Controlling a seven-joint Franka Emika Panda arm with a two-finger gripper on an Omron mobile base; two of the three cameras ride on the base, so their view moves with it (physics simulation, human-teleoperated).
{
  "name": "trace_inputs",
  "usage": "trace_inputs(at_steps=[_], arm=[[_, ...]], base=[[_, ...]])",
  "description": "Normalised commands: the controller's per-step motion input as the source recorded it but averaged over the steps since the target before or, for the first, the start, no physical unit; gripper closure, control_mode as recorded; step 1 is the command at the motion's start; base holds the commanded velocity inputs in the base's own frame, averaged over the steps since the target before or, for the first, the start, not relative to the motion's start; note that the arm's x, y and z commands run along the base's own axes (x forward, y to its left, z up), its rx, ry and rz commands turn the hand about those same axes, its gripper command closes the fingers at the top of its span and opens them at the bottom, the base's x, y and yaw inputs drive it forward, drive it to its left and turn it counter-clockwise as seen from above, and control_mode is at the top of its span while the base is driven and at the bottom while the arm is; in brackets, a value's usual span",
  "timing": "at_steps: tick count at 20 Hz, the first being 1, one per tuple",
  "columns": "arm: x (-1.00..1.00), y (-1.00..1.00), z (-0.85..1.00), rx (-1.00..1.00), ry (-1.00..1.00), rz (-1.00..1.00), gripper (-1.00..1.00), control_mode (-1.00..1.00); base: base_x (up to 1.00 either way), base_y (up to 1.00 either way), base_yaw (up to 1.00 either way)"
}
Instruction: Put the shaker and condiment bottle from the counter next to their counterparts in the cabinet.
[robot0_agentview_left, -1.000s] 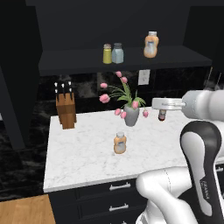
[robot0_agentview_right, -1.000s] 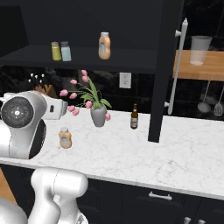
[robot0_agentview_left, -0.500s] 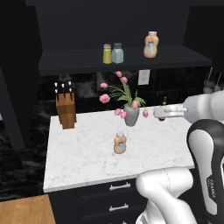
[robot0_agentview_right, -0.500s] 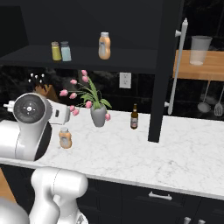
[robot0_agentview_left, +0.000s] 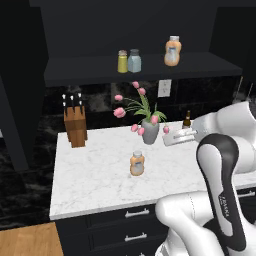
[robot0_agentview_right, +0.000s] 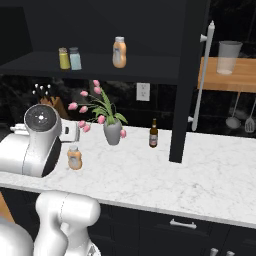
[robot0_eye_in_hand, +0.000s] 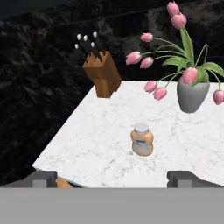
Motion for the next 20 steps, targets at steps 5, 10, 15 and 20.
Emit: trace_inputs(at_steps=[5, 10, 15, 20], arm=[[0.06, -0.03, -0.61, -0.01, -0.21, 0.15, -1.00, -1.00], [0.13, -0.11, -0.68, 0.00, -0.29, 0.20, -1.00, -1.00], [0.32, 0.00, -0.75, -0.01, -0.23, 0.23, -1.00, -1.00], [0.27, -0.01, -0.79, -0.02, -0.25, 0.23, -1.00, -1.00]], base=[[0.00, 0.00, 0.00], [0.00, 0.00, 0.00], [0.00, 0.00, 0.00], [0.00, 0.00, 0.00]])
